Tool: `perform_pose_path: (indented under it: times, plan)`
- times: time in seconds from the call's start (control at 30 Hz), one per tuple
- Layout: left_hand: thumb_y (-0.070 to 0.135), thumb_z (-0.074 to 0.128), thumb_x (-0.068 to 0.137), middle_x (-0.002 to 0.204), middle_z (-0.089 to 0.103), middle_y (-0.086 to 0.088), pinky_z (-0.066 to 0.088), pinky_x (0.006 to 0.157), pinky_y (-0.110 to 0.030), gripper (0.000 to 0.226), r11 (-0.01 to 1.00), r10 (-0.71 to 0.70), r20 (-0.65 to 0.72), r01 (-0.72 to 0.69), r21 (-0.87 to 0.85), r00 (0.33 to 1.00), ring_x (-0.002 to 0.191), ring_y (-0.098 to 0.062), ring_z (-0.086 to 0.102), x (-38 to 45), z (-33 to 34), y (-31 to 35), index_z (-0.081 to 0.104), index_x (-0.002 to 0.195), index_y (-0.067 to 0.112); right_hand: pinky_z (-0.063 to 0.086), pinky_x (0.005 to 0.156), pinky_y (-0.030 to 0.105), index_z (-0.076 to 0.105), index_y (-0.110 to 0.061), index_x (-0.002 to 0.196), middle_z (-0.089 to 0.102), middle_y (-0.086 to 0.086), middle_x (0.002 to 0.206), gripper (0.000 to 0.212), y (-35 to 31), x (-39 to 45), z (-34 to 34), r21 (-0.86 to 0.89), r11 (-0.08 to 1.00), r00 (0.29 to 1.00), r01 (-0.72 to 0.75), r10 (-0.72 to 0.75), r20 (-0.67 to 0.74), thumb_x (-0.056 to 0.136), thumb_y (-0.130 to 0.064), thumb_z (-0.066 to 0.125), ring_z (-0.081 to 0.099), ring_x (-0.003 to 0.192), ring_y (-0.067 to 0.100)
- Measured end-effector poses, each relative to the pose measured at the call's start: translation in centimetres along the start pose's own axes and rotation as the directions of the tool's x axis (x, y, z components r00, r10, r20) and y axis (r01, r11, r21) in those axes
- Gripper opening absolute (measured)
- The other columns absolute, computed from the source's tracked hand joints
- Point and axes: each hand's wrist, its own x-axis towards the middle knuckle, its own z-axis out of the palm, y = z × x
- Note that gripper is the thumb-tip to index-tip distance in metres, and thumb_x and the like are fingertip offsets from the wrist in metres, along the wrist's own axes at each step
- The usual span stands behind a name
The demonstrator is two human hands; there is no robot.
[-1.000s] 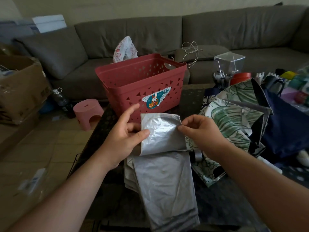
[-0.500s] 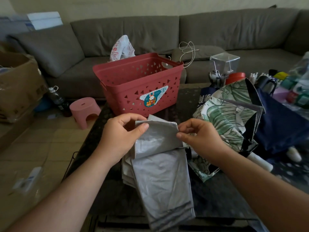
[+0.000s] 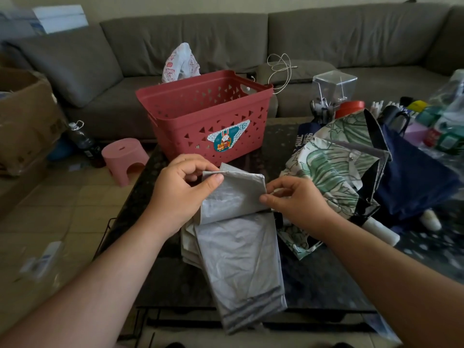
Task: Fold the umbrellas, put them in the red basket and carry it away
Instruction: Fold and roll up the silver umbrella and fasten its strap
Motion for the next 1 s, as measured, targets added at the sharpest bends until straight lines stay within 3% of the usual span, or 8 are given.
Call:
perform_pose_path:
  times: [0.2, 0.3, 0.37, 0.5, 0.63, 0.77, 0.9, 1.0]
  plan:
    - [0.019, 0.082, 0.091, 0.096, 0.078, 0.003, 0.062, 0.089, -0.054, 0.011, 0.986, -0.107, 0.048, 0.112, -0.12, 0.993, 0.095, -0.025, 0.073, -0.4, 0.2, 0.4, 0.079, 0.095, 0.029, 0.061, 0.087, 0.041, 0.081, -0.024, 0.092, 0.077, 0.012, 0.102, 0.015, -2.2, -0.3, 0.0, 0.162, 0.97, 0.983, 0.183, -0.186, 0.003, 0.083, -0.014, 0.087, 0.072, 0.092, 0.017]
    - [0.026, 0.082, 0.087, 0.103, 0.078, 0.005, 0.062, 0.09, -0.045, 0.018, 0.978, -0.119, 0.085, 0.132, -0.164, 0.989, 0.1, -0.016, 0.074, -0.4, 0.5, 1.0, 0.075, 0.103, 0.03, 0.059, 0.085, 0.026, 0.08, -0.021, 0.078, 0.08, -0.005, 0.103, 0.015, -3.2, -0.2, 0.1, 0.286, 0.946, 0.987, 0.152, -0.158, -0.003, 0.083, -0.007, 0.085, 0.074, 0.096, 0.008]
    - [0.031, 0.082, 0.082, 0.104, 0.077, 0.008, 0.062, 0.087, -0.036, 0.026, 0.982, -0.12, 0.104, 0.133, -0.137, 0.987, 0.099, -0.011, 0.074, -0.6, 0.6, 1.0, 0.073, 0.106, 0.03, 0.059, 0.083, 0.025, 0.078, -0.016, 0.075, 0.08, -0.004, 0.099, 0.015, -3.4, -0.2, 0.2, 0.325, 0.938, 0.992, 0.121, -0.128, -0.001, 0.084, -0.006, 0.083, 0.075, 0.092, 0.01]
    - [0.031, 0.081, 0.081, 0.09, 0.079, 0.009, 0.064, 0.084, -0.039, 0.012, 0.986, -0.112, 0.012, 0.113, -0.121, 0.994, 0.087, -0.011, 0.075, -0.4, 0.7, 0.6, 0.078, 0.091, 0.026, 0.055, 0.07, 0.018, 0.072, -0.014, 0.068, 0.077, -0.007, 0.076, 0.02, -3.3, -0.1, -0.3, 0.302, 0.949, 0.996, 0.087, -0.082, -0.031, 0.082, -0.008, 0.086, 0.071, 0.074, 0.004]
    - [0.024, 0.08, 0.086, 0.092, 0.079, 0.005, 0.063, 0.083, -0.036, 0.008, 0.981, -0.093, 0.004, 0.092, -0.17, 0.996, 0.089, -0.013, 0.074, -0.4, 0.9, 0.7, 0.078, 0.094, 0.023, 0.054, 0.068, 0.022, 0.068, -0.013, 0.069, 0.073, -0.007, 0.072, 0.022, -3.4, -0.2, -0.3, 0.302, 0.948, 0.994, 0.105, -0.1, -0.031, 0.081, -0.01, 0.086, 0.067, 0.071, 0.006]
    - [0.025, 0.078, 0.088, 0.093, 0.079, 0.005, 0.061, 0.083, -0.033, 0.01, 0.98, -0.066, 0.02, 0.068, -0.188, 0.998, 0.091, -0.013, 0.074, -0.5, 0.7, 1.0, 0.078, 0.097, 0.02, 0.059, 0.074, 0.032, 0.057, -0.013, 0.083, 0.075, 0.008, 0.086, 0.032, -3.4, -0.4, -0.5, 0.431, 0.893, 0.99, 0.132, -0.141, -0.012, 0.078, 0.0, 0.086, 0.068, 0.08, 0.018]
    - [0.031, 0.083, 0.082, 0.101, 0.078, 0.005, 0.059, 0.087, -0.036, 0.026, 0.977, -0.071, 0.074, 0.084, -0.196, 0.995, 0.099, -0.012, 0.073, -0.9, 0.6, 0.7, 0.077, 0.105, 0.022, 0.058, 0.077, 0.026, 0.065, -0.025, 0.105, 0.075, 0.005, 0.094, 0.044, -3.2, -0.8, -0.7, 0.164, 0.971, 0.981, 0.173, -0.184, 0.057, 0.077, 0.0, 0.088, 0.065, 0.081, 0.008]
    - [0.039, 0.097, 0.07, 0.122, 0.071, 0.011, 0.055, 0.1, -0.029, 0.067, 0.997, -0.064, 0.28, 0.075, -0.031, 0.958, 0.118, -0.008, 0.067, -1.0, -0.3, 0.0, 0.065, 0.128, 0.041, 0.056, 0.074, 0.029, 0.075, -0.02, 0.081, 0.075, 0.008, 0.082, 0.022, -3.2, -1.0, -0.8, 0.147, 0.964, 0.971, 0.223, -0.233, 0.052, 0.082, -0.001, 0.085, 0.065, 0.073, 0.007]
